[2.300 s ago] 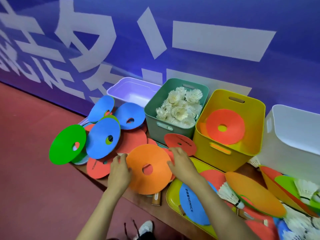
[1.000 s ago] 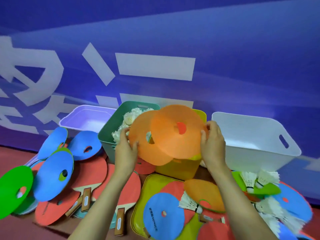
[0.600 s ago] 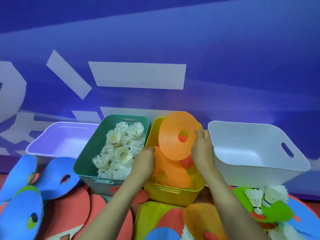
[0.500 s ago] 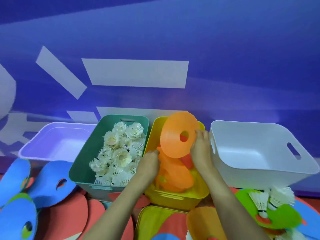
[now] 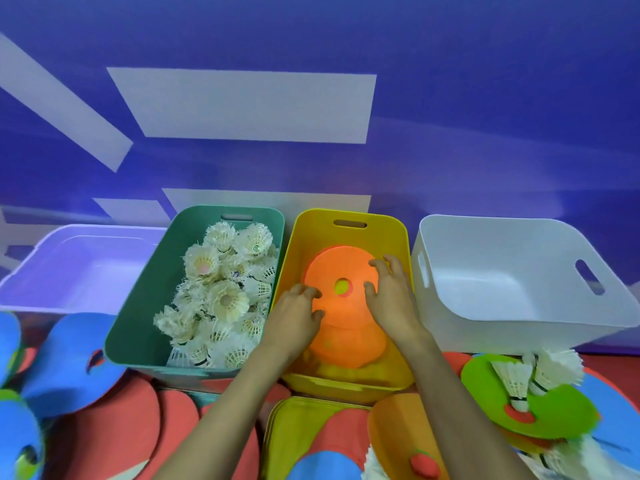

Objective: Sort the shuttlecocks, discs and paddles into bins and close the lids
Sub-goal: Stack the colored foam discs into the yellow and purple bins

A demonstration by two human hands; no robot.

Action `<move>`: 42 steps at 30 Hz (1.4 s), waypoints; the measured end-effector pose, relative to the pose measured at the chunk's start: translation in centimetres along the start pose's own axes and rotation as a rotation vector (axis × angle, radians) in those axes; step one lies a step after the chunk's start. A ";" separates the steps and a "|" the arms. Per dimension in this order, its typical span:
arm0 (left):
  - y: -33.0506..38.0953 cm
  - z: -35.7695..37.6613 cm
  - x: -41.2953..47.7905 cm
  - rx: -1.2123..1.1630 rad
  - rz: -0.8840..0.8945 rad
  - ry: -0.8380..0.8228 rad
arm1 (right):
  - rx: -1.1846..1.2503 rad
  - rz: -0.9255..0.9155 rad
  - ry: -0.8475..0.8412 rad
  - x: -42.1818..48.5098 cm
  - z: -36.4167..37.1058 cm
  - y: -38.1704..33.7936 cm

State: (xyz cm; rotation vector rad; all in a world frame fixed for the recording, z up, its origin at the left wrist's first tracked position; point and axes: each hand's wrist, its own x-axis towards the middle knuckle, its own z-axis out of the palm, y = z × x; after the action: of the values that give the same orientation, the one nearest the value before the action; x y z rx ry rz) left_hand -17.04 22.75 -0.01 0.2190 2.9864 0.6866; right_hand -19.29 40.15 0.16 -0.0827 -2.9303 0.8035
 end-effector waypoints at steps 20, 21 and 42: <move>9.6 4.6 -16.8 -0.366 0.179 0.387 | 0.156 -0.142 0.181 -18.1 -7.4 7.7; 9.5 5.6 -17.3 -0.341 0.114 0.308 | 0.119 -0.085 0.152 -18.9 -7.1 8.5; 9.7 10.8 -19.8 -0.658 -0.480 -0.061 | 0.054 0.217 -0.120 -24.1 -4.1 12.5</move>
State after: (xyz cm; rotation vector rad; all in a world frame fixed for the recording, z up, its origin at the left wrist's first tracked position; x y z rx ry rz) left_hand 4.82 32.97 -4.70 -0.4809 2.4206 1.4639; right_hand 5.48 51.05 -4.69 -0.3663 -3.0468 0.9474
